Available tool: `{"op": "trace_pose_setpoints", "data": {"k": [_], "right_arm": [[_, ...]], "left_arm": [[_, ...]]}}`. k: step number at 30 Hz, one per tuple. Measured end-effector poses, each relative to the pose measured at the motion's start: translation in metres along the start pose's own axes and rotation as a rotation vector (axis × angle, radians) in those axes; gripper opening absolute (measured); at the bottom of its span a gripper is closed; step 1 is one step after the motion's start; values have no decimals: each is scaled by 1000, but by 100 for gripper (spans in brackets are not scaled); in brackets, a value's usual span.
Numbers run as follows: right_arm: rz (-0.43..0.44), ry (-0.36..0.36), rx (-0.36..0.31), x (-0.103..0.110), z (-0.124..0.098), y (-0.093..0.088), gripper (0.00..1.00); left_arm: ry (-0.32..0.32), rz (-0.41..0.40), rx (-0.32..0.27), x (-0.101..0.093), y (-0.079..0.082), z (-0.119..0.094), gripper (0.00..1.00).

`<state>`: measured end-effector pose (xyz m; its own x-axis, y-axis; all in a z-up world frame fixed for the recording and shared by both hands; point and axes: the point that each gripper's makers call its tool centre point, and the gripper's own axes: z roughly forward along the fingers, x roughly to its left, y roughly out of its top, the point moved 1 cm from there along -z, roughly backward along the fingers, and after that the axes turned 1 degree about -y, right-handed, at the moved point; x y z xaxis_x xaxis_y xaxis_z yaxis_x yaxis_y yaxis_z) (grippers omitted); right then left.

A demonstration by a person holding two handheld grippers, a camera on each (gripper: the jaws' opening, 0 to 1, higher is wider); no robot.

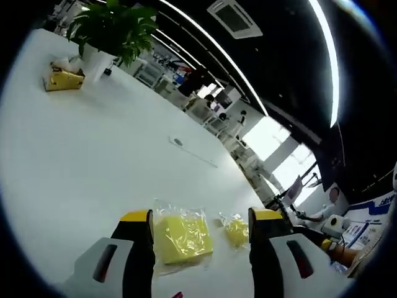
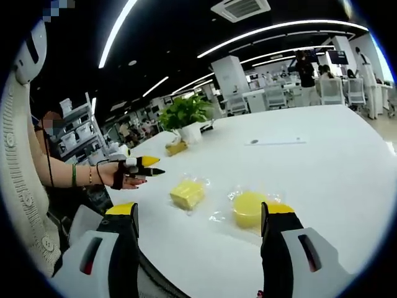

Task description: Compare the silicone blocks by pressing each to a similar depth, holding the contact briefly, and releasing to observe deformation and rebound differences across the visible hardness samples.

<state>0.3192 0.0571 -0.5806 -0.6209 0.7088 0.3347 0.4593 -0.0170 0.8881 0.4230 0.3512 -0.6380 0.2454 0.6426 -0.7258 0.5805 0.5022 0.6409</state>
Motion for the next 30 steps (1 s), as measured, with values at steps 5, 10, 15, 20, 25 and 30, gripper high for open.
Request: {"op": "trace_pose_setpoints", "data": {"k": [5,10,15,20,25,30], "right_arm": [[5,-8,21,-3,4,-3,75],[11,-14,30,-6,6,-4,75],[11,-22,48,-10,7,-5,74],[11,-36,61,-15,7,-6,74],[15,-45,69,-18,8,-7,74],[18,-47,82,-20,11,-9,74]], "left_arm": [[6,4,42,23,-2,18,60],[1,-2,104,35,-16,30,57],[-14,-50,151,38,-28,39,55],[-29,-127,138,41,-29,50,48],[-65,-214,123,38,-28,58,39],[-81,-276,134,42,-33,65,32]]}}
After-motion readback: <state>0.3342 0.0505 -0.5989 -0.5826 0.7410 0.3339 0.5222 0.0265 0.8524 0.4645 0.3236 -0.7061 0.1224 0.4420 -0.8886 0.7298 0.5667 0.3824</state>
